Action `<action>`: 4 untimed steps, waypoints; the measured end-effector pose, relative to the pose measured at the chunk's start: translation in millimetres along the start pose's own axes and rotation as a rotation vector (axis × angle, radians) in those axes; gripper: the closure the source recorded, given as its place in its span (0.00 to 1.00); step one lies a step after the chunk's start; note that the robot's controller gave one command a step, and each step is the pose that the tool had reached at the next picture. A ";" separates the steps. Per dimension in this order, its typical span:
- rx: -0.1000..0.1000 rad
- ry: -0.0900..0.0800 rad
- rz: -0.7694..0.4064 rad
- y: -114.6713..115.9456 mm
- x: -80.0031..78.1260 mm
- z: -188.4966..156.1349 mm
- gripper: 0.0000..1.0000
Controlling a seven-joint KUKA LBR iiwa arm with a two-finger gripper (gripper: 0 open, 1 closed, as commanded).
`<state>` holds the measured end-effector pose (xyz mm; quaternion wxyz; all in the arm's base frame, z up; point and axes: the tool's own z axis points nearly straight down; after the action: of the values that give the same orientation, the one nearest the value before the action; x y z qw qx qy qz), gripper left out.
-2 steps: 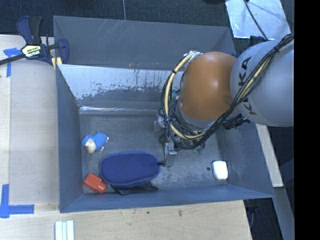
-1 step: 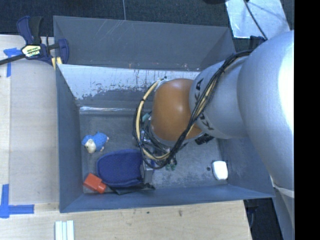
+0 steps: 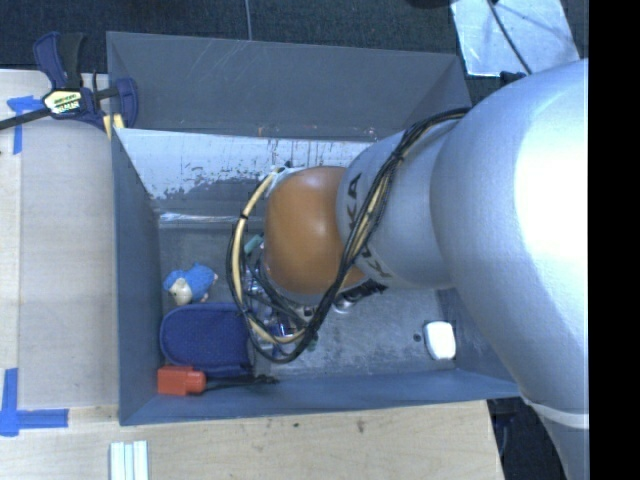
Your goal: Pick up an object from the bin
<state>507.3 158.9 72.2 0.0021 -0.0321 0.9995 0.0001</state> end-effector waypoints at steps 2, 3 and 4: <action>0.002 0.004 -0.316 61.6 -9.7 -13.2 0.00; -0.002 -0.001 -0.773 60.1 -9.3 -0.6 0.00; -0.002 -0.013 -1.592 49.1 -9.5 -1.1 0.00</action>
Offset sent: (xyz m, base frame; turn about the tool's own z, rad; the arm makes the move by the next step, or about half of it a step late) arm -0.0231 0.0691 -0.0022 -0.3487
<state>513.7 208.6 73.4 0.0072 -0.7367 0.6762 -0.0005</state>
